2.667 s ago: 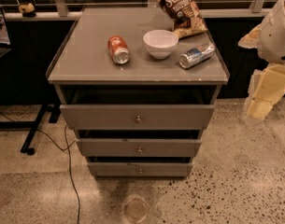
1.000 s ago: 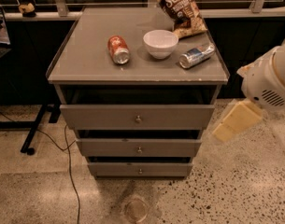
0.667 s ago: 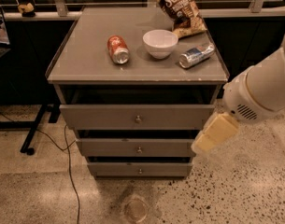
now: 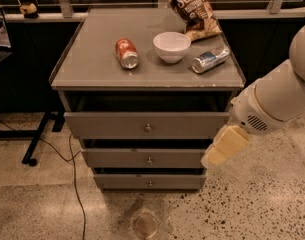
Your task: Open bottom drawer
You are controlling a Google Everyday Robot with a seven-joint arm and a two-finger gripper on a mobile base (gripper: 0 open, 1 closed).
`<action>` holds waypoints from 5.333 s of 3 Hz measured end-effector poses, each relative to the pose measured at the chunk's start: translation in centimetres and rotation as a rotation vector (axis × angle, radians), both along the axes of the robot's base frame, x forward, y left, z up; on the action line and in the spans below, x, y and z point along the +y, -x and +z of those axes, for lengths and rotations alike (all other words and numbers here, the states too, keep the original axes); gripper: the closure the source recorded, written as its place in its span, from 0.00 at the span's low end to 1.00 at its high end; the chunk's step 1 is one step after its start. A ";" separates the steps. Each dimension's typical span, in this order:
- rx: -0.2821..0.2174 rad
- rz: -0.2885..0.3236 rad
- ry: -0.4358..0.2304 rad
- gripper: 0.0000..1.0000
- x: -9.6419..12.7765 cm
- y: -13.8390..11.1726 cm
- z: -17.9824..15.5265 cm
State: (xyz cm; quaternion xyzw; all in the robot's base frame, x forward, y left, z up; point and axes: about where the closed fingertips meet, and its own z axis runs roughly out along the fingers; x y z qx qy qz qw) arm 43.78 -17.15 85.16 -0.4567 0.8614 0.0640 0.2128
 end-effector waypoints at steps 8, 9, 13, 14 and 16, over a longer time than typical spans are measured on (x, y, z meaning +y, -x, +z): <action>-0.035 -0.415 -0.363 0.00 0.8 2.0 -15.4; -0.050 -0.377 -0.468 0.00 0.4 2.5 -16.6; -0.022 -0.314 -0.569 0.00 1.3 2.6 -22.2; -0.016 -0.421 -0.581 0.00 1.0 2.3 -26.5; 0.079 -0.512 -0.616 0.00 2.0 0.0 -35.1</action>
Offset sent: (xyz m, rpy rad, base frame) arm -0.0105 0.0035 -0.0896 0.1558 -0.0647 -0.4048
